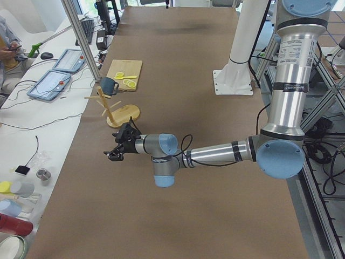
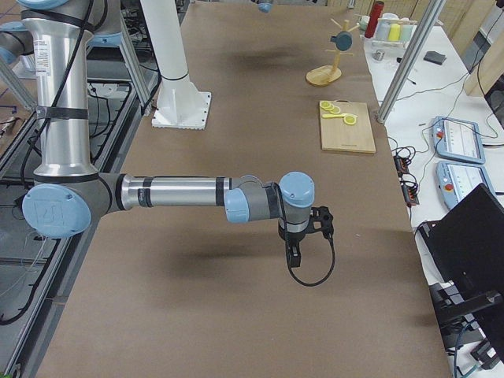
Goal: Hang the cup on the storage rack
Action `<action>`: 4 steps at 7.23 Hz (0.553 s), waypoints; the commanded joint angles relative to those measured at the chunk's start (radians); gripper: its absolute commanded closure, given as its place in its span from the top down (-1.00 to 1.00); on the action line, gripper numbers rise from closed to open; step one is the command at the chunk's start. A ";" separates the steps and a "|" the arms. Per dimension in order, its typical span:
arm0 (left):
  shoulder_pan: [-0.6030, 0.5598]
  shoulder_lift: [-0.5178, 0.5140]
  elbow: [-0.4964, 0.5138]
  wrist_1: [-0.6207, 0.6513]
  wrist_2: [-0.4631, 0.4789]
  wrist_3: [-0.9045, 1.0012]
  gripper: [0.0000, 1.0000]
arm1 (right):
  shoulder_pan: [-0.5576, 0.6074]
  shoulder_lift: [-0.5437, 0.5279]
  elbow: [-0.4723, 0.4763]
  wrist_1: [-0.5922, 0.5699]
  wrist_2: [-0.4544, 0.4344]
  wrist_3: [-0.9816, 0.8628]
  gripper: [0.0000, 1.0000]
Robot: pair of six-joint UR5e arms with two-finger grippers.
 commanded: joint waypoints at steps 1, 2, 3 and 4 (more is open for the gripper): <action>-0.083 0.051 -0.100 0.232 -0.157 0.009 0.95 | 0.006 -0.004 -0.019 -0.004 0.000 0.000 1.00; -0.155 0.051 -0.100 0.298 -0.286 0.009 0.96 | 0.012 -0.004 -0.019 -0.004 0.000 0.000 1.00; -0.191 0.051 -0.099 0.332 -0.340 0.010 0.95 | 0.014 -0.005 -0.020 -0.004 -0.002 0.000 1.00; -0.191 0.060 -0.094 0.354 -0.350 0.042 0.96 | 0.014 -0.004 -0.023 -0.004 -0.005 0.000 1.00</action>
